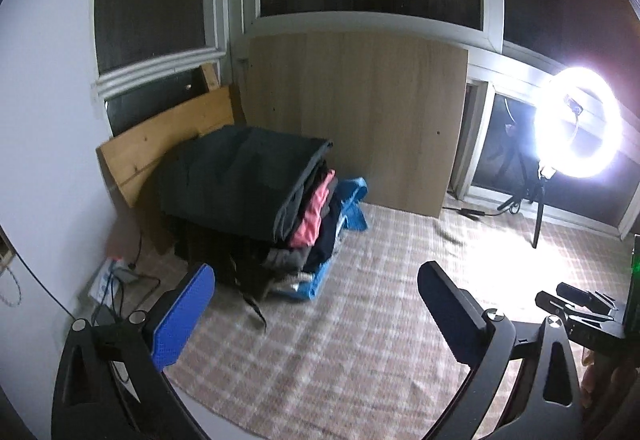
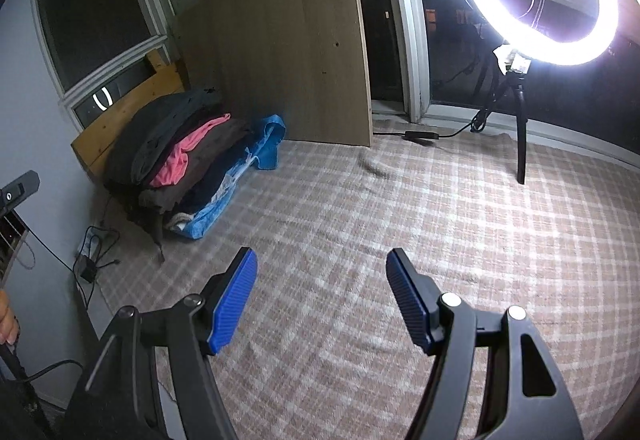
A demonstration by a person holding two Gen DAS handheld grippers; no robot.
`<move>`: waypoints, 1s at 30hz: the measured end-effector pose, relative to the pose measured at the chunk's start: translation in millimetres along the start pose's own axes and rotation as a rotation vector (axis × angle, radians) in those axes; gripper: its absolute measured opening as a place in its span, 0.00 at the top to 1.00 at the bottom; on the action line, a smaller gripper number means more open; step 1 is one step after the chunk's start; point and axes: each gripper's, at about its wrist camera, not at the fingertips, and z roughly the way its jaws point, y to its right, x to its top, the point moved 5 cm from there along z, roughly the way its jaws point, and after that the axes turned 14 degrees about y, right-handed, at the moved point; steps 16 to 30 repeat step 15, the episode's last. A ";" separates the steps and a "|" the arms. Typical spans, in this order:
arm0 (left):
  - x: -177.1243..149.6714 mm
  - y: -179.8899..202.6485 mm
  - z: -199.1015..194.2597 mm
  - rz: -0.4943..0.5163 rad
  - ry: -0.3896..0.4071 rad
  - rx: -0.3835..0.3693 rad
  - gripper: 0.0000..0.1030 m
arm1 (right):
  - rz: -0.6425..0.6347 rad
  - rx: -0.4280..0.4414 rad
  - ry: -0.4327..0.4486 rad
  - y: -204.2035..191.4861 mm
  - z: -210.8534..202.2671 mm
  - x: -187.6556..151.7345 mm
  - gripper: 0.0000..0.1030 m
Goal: Fold clothes
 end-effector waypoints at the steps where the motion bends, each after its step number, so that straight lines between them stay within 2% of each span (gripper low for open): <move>1: 2.0 0.7 1.8 -0.001 0.003 0.000 0.01 | -0.001 0.000 -0.002 0.6 2.6 0.7 0.36; 12: -2.3 3.4 21.8 -0.031 -0.029 -0.013 0.01 | 0.012 -0.020 -0.016 12.0 12.5 1.4 0.36; 30: -3.2 3.6 22.2 -0.021 -0.024 -0.006 0.01 | 0.020 -0.020 -0.023 12.9 14.2 -0.7 0.36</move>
